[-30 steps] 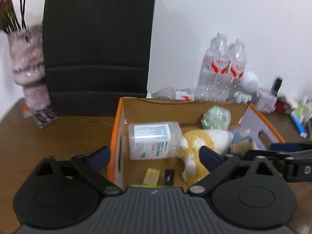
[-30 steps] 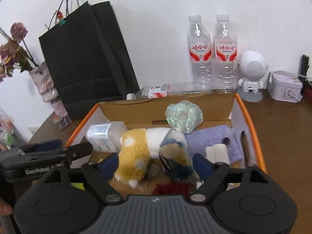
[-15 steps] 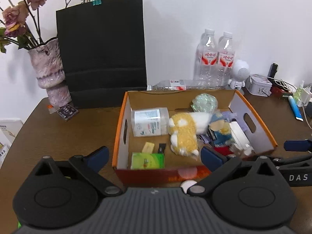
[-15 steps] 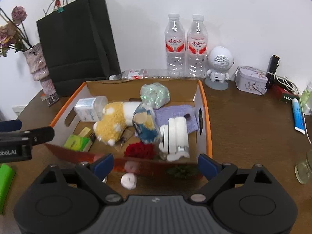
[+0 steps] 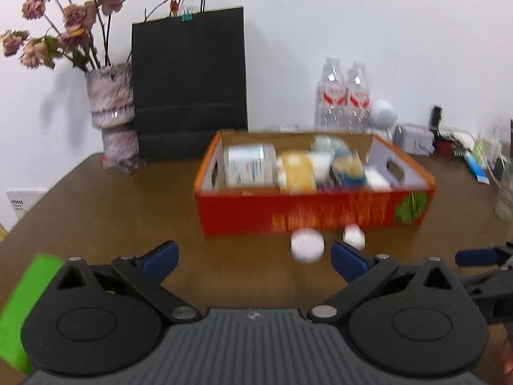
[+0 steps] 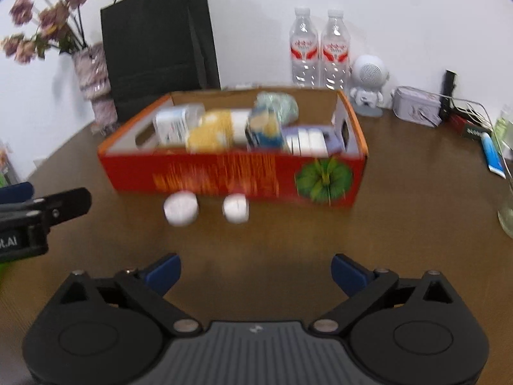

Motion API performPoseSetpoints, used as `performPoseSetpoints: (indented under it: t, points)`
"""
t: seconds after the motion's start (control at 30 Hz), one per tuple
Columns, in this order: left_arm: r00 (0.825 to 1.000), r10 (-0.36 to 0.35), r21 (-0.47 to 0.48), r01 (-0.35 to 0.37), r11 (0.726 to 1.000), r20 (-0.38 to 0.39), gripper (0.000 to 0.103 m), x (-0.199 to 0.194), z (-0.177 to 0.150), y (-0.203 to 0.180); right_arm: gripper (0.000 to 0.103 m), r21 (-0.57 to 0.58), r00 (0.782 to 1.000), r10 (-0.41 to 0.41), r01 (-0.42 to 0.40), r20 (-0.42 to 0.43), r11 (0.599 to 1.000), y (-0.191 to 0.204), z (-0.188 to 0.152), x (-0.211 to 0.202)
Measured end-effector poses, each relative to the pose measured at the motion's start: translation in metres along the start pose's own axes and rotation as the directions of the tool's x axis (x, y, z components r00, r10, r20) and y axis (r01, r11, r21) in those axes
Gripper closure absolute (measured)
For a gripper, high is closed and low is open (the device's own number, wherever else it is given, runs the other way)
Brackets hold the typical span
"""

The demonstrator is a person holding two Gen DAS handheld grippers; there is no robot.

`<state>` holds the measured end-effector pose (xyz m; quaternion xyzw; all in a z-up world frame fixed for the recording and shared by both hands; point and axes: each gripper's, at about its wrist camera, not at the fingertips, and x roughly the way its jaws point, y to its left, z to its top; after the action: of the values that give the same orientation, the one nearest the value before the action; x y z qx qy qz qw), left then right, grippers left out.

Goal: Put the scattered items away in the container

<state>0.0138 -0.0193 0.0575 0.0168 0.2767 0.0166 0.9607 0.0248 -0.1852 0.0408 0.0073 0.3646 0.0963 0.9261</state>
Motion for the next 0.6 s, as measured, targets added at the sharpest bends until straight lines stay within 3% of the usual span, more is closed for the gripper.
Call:
performPoseSetpoints:
  t: [0.13, 0.27, 0.6]
  points:
    - [0.994, -0.008, -0.005, 0.007, 1.000, -0.113, 0.000, 0.004, -0.039, -0.003, 0.004, 0.008, 1.000, -0.018, 0.019, -0.019, 1.000, 0.003, -0.036, 0.004]
    - [0.996, -0.028, -0.026, 0.026, 0.999, -0.081, 0.000, -0.008, -0.056, -0.005, 0.004, -0.007, 0.999, -0.025, 0.025, 0.032, 1.000, 0.007, -0.050, -0.010]
    - [0.991, -0.049, -0.075, 0.040, 0.996, -0.123, 0.000, -0.005, -0.070, -0.003, 0.000, -0.009, 0.996, -0.075, 0.076, 0.043, 0.997, 0.008, -0.071, -0.019]
